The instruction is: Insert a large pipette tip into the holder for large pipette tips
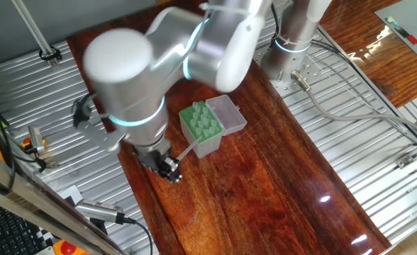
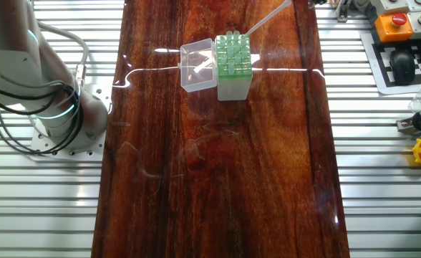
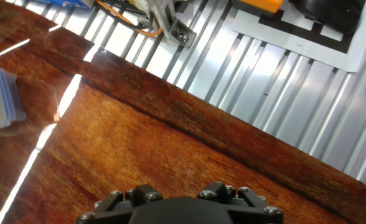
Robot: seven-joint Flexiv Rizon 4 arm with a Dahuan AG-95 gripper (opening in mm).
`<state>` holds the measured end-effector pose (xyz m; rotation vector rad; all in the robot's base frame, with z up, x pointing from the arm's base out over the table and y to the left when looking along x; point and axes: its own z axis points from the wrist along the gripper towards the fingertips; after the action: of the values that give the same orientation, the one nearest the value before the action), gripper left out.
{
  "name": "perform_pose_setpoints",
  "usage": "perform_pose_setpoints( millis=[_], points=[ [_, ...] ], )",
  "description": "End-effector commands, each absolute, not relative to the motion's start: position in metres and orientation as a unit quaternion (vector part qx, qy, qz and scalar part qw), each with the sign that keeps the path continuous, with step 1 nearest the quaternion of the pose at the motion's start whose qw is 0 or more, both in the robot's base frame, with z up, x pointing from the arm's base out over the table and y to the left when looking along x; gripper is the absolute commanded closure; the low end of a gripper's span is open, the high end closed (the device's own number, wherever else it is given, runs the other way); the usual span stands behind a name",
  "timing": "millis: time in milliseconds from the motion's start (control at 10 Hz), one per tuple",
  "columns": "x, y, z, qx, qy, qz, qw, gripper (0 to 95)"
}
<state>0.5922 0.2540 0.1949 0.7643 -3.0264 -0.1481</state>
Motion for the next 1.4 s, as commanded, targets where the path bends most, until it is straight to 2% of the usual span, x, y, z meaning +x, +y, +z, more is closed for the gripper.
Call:
perform_pose_setpoints(
  millis=[100, 800, 1100, 1400],
  points=[
    [0.5920, 0.2532, 0.1937, 0.248, -0.968, -0.040, 0.026, 57.0],
    [0.5905, 0.2522, 0.1953, 0.243, -0.969, -0.040, 0.029, 57.0],
    [0.5905, 0.2522, 0.1953, 0.261, -0.965, -0.011, 0.034, 57.0],
    [0.5905, 0.2522, 0.1953, 0.269, -0.963, -0.012, 0.034, 57.0]
  ],
)
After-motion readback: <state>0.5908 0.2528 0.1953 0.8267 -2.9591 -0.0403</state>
